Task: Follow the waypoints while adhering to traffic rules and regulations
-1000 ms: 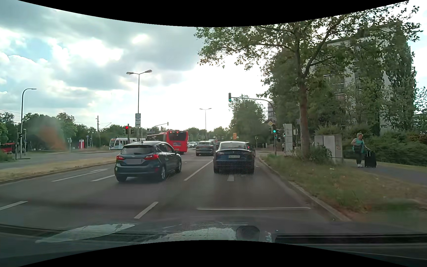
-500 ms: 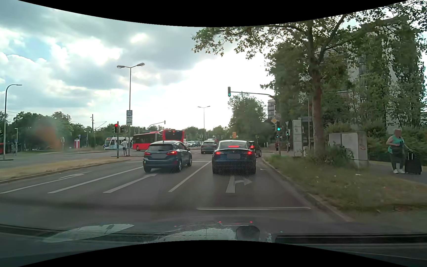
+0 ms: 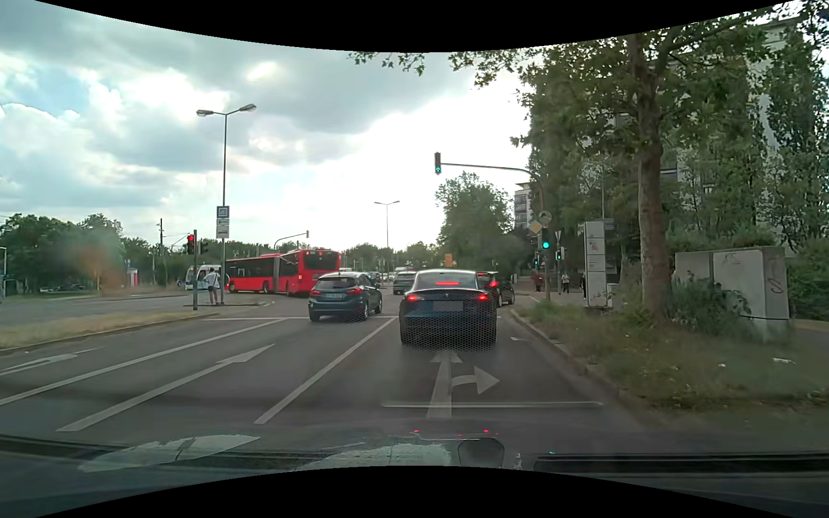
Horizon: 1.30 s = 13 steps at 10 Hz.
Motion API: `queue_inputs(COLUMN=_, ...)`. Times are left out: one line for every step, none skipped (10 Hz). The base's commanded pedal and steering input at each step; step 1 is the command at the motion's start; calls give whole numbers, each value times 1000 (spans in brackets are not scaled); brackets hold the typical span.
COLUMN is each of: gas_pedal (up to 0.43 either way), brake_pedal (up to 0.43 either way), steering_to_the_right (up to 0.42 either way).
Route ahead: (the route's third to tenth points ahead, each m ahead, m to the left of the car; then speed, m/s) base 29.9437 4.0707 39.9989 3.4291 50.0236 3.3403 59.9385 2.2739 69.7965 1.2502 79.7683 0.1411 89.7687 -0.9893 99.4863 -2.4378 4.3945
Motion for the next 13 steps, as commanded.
queue_inputs(gas_pedal=0, brake_pedal=195, steering_to_the_right=31)
queue_inputs(gas_pedal=0, brake_pedal=226, steering_to_the_right=30)
queue_inputs(gas_pedal=0, brake_pedal=232, steering_to_the_right=24)
queue_inputs(gas_pedal=0, brake_pedal=244, steering_to_the_right=15)
queue_inputs(gas_pedal=0, brake_pedal=250, steering_to_the_right=8)
queue_inputs(gas_pedal=0, brake_pedal=256, steering_to_the_right=1)
queue_inputs(gas_pedal=0, brake_pedal=268, steering_to_the_right=0)
queue_inputs(gas_pedal=0, brake_pedal=274, steering_to_the_right=1)
queue_inputs(gas_pedal=0, brake_pedal=280, steering_to_the_right=0)
queue_inputs(gas_pedal=0, brake_pedal=287, steering_to_the_right=0)
queue_inputs(gas_pedal=0, brake_pedal=299, steering_to_the_right=0)
queue_inputs(gas_pedal=0, brake_pedal=311, steering_to_the_right=0)
queue_inputs(gas_pedal=0, brake_pedal=311, steering_to_the_right=0)
